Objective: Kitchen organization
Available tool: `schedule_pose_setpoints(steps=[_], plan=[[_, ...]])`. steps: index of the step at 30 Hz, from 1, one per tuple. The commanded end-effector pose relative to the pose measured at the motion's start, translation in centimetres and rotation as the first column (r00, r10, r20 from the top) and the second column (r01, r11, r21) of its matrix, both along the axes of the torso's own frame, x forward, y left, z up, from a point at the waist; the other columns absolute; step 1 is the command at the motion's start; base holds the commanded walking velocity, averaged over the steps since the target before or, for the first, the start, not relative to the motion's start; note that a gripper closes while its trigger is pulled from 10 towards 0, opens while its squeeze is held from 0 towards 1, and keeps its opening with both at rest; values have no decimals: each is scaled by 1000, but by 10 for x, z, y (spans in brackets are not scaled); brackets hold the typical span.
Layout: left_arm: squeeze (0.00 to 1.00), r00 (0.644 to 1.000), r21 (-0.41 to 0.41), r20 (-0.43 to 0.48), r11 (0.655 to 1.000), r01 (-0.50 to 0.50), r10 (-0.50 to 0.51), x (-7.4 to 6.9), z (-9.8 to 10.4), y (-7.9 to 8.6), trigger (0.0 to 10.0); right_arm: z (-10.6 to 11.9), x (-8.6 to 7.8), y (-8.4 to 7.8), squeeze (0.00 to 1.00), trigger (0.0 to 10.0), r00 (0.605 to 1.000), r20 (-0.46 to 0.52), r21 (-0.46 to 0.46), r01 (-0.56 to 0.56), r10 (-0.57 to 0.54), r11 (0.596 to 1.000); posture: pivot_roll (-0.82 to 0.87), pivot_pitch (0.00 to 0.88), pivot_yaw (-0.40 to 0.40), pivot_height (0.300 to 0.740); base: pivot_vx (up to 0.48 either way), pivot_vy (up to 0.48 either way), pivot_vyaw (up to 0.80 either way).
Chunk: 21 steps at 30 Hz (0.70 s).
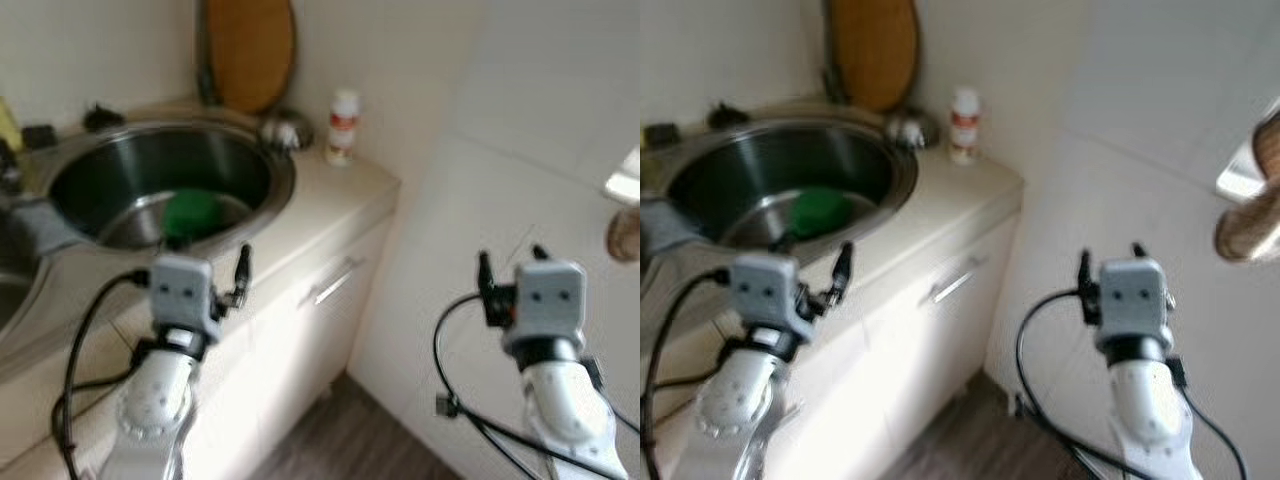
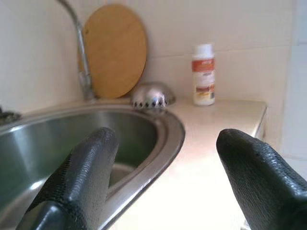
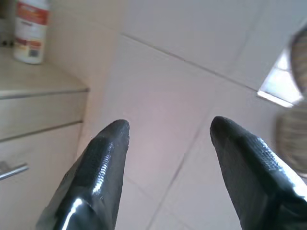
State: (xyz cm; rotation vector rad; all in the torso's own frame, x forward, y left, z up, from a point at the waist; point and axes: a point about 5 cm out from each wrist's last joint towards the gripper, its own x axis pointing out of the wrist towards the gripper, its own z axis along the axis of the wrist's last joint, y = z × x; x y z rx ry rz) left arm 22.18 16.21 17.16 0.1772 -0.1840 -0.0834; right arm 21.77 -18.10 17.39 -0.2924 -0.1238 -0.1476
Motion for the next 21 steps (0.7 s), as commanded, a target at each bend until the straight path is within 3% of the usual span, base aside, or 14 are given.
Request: schedule_pose_setpoints(steps=[1, 21], plan=[[0, 1000, 4, 8, 1000, -12, 12, -2, 2, 4, 10000, 2, 0, 3, 0, 10000, 1000, 10, -7, -4, 4, 1000, 88, 0, -61, 740, 0, 0, -800], [0, 1000, 2, 8, 1000, -12, 12, 0, 3, 3, 10000, 4, 1, 1, 0, 10000, 1000, 15, -15, -2, 2, 1000, 83, 0, -63, 740, 0, 0, -800]])
